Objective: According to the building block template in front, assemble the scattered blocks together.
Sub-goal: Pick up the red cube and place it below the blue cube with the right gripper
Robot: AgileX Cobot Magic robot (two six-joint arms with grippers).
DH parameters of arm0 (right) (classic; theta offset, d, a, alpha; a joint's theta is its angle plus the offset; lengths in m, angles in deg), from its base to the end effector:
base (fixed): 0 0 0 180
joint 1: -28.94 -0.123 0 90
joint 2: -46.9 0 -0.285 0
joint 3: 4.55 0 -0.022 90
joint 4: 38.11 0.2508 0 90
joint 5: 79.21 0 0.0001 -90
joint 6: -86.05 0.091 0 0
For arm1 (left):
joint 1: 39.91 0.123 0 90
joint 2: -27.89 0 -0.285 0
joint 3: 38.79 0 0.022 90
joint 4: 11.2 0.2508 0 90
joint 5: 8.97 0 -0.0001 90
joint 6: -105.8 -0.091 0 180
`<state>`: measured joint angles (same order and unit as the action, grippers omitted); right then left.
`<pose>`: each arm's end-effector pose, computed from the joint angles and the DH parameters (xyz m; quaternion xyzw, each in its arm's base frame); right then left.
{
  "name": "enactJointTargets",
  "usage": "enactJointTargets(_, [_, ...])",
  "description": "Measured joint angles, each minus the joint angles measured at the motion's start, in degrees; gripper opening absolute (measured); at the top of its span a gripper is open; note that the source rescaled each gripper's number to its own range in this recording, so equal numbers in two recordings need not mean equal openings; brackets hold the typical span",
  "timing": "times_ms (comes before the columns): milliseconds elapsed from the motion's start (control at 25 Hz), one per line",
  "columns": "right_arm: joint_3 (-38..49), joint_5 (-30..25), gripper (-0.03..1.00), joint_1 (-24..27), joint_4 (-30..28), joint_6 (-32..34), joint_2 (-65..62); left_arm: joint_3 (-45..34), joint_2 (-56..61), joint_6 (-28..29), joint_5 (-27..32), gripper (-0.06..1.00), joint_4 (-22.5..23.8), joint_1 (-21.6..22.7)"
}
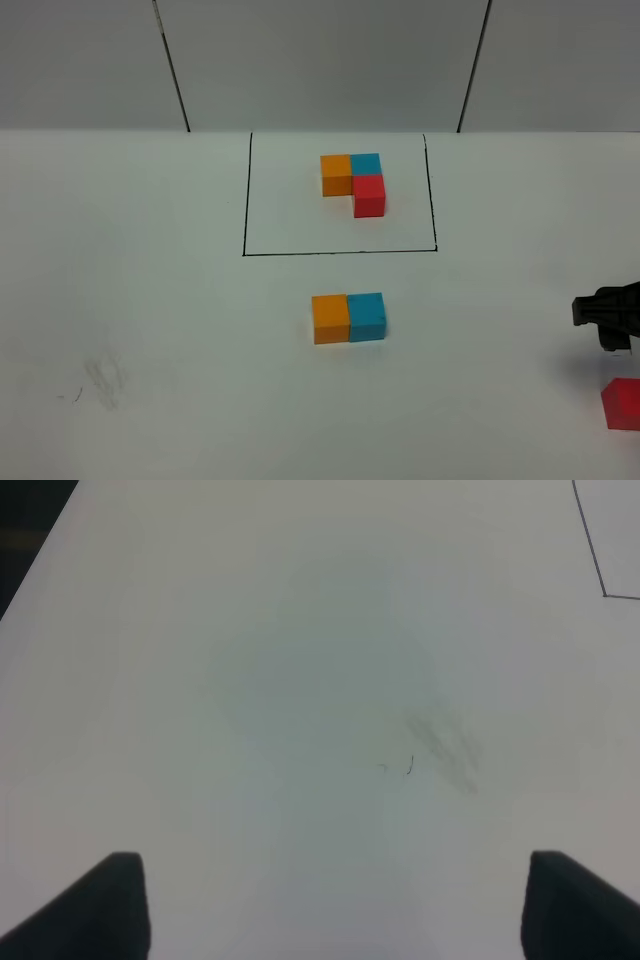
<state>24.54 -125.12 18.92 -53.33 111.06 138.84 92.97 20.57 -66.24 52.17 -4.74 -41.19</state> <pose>0.2566 0.0279 0.2107 0.0484 0.9869 -0.0662 0.1391 -0.0071 0.0091 0.2787 -0.0523 0.8483 0.0139 0.5267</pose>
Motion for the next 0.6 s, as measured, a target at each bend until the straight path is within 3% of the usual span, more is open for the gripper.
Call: enactJointTargets(600, [3.1, 3.2, 0.59, 2.7, 0.4, -0.9, 2.9, 0.0, 0.0, 0.0, 0.0, 0.67, 0.0, 0.0])
